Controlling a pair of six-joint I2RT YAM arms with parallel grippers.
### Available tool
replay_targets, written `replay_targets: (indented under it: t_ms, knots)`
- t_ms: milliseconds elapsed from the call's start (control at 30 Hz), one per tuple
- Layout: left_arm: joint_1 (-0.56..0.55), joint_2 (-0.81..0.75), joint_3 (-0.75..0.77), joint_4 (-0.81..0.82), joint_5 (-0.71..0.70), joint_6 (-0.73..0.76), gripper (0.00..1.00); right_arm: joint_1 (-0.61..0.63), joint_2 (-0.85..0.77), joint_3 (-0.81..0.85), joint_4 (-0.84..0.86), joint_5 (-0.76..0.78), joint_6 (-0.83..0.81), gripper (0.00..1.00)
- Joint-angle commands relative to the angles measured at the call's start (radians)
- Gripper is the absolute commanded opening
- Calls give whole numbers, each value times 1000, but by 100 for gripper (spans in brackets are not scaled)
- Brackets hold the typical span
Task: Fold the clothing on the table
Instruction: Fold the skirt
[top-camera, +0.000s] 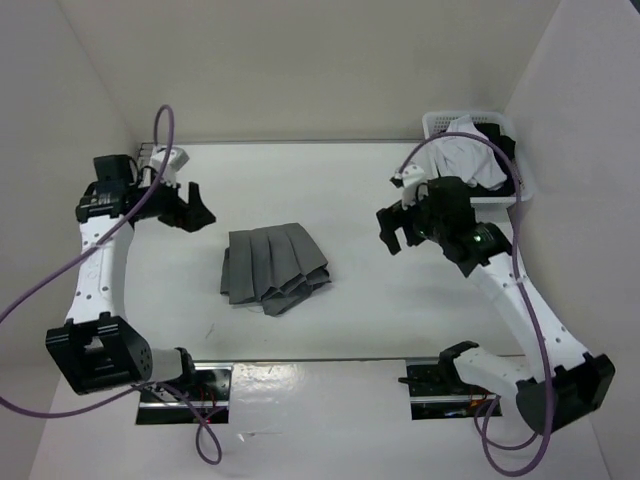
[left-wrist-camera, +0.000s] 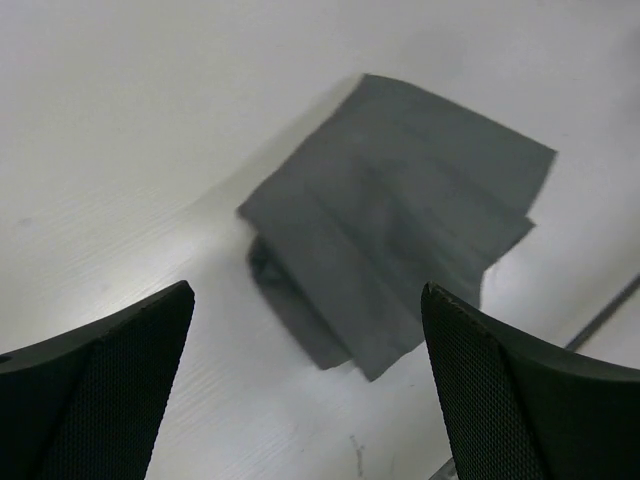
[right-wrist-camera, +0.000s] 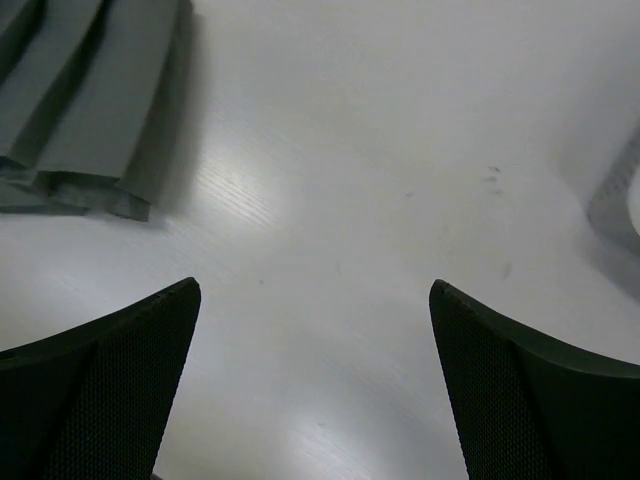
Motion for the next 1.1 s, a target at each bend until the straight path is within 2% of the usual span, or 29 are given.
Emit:
replay_targets:
  t_ms: [0, 67, 133, 200, 233, 367, 533, 700, 867, 1067]
  knots:
    - [-108, 41, 7, 35, 27, -92, 100, -74, -146, -80, 85, 52, 35, 99]
    - [-225, 58, 7, 83, -40, -144, 100, -126, -268, -118, 115, 64, 45, 99]
    - [-341, 95, -5, 142, -173, -167, 100, -189, -350, -169, 133, 31, 45, 99]
    - [-408, 148, -16, 184, -252, -176, 100, -232, -440, -178, 142, -20, 45, 99]
    - [-459, 170, -16, 195, -317, -176, 100, -249, -453, -178, 130, -20, 45, 99]
    - [-547, 286, -16, 265, -450, -176, 100, -289, -407, -178, 130, 24, 45, 99]
    - [-592, 403, -25, 334, -624, -205, 100, -289, -384, -178, 130, 47, 57, 99]
    - [-610, 485, 0, 345, -692, -215, 100, -298, -384, -189, 130, 57, 57, 99]
    - [-676, 563, 32, 295, -715, -206, 100, -298, -384, -189, 130, 66, 57, 99]
    - [-849, 572, -38, 264, -767, -163, 99, -298, -404, -189, 130, 66, 57, 99]
